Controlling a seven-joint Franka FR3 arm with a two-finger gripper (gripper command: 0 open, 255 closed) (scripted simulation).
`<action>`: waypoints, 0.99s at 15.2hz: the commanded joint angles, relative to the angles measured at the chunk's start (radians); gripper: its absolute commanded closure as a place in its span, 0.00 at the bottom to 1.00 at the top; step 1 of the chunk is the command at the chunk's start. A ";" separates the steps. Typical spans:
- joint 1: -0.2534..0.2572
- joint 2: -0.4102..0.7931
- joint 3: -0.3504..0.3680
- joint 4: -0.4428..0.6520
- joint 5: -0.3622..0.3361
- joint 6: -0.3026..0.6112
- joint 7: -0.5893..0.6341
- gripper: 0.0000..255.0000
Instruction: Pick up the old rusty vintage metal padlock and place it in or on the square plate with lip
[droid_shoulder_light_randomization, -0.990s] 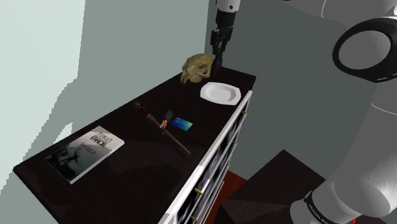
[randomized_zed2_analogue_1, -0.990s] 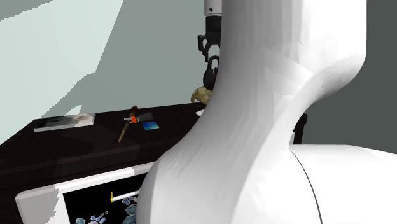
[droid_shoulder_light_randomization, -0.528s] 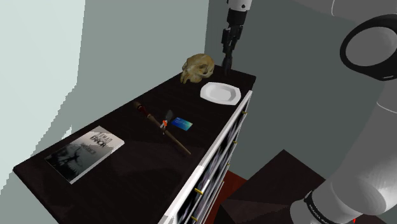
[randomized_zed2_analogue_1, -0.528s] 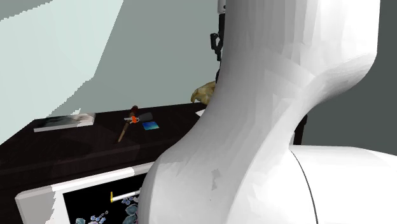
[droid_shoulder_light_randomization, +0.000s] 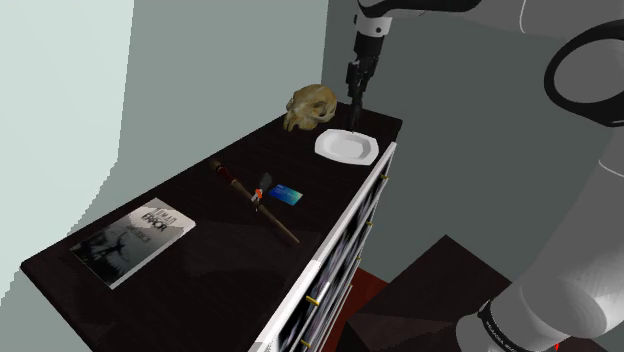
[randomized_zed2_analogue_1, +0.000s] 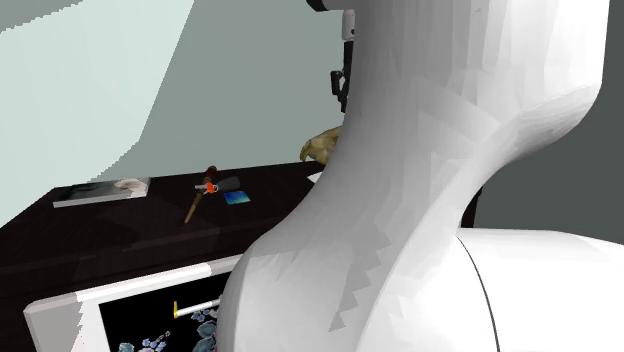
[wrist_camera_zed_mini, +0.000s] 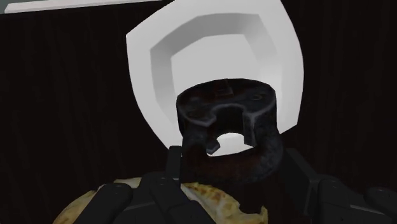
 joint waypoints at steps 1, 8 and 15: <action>0.001 -0.008 0.000 -0.036 0.000 0.029 0.001 1.00; 0.001 -0.017 0.000 -0.143 0.000 0.127 0.001 1.00; 0.000 -0.017 0.000 -0.204 0.000 0.188 0.001 1.00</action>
